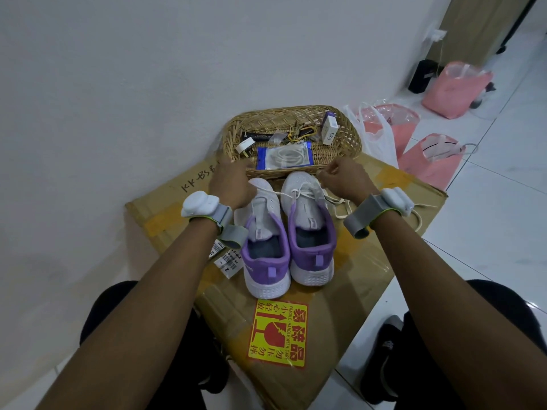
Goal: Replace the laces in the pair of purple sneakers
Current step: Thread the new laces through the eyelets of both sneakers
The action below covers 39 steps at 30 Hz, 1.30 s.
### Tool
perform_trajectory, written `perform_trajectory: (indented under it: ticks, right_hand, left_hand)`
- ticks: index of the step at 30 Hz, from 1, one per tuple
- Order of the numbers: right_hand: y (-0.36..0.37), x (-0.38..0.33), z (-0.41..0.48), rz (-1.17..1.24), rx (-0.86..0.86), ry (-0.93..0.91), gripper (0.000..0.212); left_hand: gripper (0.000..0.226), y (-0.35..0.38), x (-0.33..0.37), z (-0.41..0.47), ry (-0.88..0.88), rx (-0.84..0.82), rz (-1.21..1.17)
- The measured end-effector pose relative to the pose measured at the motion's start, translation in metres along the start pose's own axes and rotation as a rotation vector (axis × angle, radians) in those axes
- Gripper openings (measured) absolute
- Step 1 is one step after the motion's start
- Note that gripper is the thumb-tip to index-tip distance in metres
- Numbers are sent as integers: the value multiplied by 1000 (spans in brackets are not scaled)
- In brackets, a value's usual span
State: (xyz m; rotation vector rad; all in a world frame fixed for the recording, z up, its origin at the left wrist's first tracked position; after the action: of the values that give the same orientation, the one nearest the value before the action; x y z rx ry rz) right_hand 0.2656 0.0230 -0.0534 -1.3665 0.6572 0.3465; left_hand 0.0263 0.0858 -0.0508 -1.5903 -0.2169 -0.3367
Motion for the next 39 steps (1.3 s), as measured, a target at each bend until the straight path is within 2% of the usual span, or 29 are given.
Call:
perform_trajectory:
  ticks: [1, 3, 6, 9, 12, 14, 18, 19, 22, 28, 31, 33, 36, 38, 39]
  right_hand:
    - [0, 3, 0, -64, -108, -10, 33]
    - [-1, 4, -3, -117, -299, -6, 48]
    - [-6, 3, -6, -73, -441, 43, 56]
    - [-18, -1, -10, -140, -489, 26, 46]
    - [-20, 0, -12, -250, -420, 63, 44]
    - [-13, 1, -12, -288, -416, 72, 42]
    - [-9, -1, -13, -255, -462, 92, 27]
    - [-11, -1, -12, -255, -475, 81, 30]
    - [-16, -1, -14, -252, -461, 73, 39]
    - [-11, -1, -13, -333, -437, 32, 47]
    - [-13, 1, -8, -284, -320, -19, 36]
    - [-21, 1, -7, -156, -278, -21, 37]
    - [-27, -4, -11, 92, -479, 117, 52]
    - [-25, -5, -13, 162, -621, 187, 51]
    - [-24, -5, -13, 185, -634, 198, 47]
  left_hand:
    - [46, 3, 6, -4, 89, -108, -52]
    - [33, 6, 17, -13, 277, -248, -97]
    - [17, 9, 21, -17, 407, -273, -118]
    - [14, 1, 12, -10, 333, -229, -114]
    - [10, -7, 4, -2, 171, -98, -55]
    - [13, -9, 9, -6, 153, -59, 26]
    - [42, 0, 21, -17, 280, -196, 37]
    - [41, 3, 23, -20, 322, -230, -16]
    - [20, 8, 28, -20, 427, -223, -106]
    - [18, 6, 27, -13, 311, -263, -18]
    - [24, 1, 30, -15, 241, -276, -166]
    - [25, -2, 29, -11, 167, -277, -267]
    - [34, -5, 28, -4, 163, -164, -236]
    - [33, -3, 30, -4, 212, -128, -251]
    - [34, -1, 34, -6, 241, -103, -262]
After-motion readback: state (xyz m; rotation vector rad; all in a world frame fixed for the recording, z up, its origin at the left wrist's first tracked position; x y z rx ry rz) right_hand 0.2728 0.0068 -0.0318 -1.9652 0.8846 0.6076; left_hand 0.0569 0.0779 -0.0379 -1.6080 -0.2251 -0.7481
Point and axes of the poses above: each hand's wrist, its own z-axis towards the middle knuckle, its own y-axis out of the palm, x = y × z, the point moved 1 cm from there along z, towards the middle knuckle, and after that the axes turned 10 degrees about -y, right-handed, at the moved point
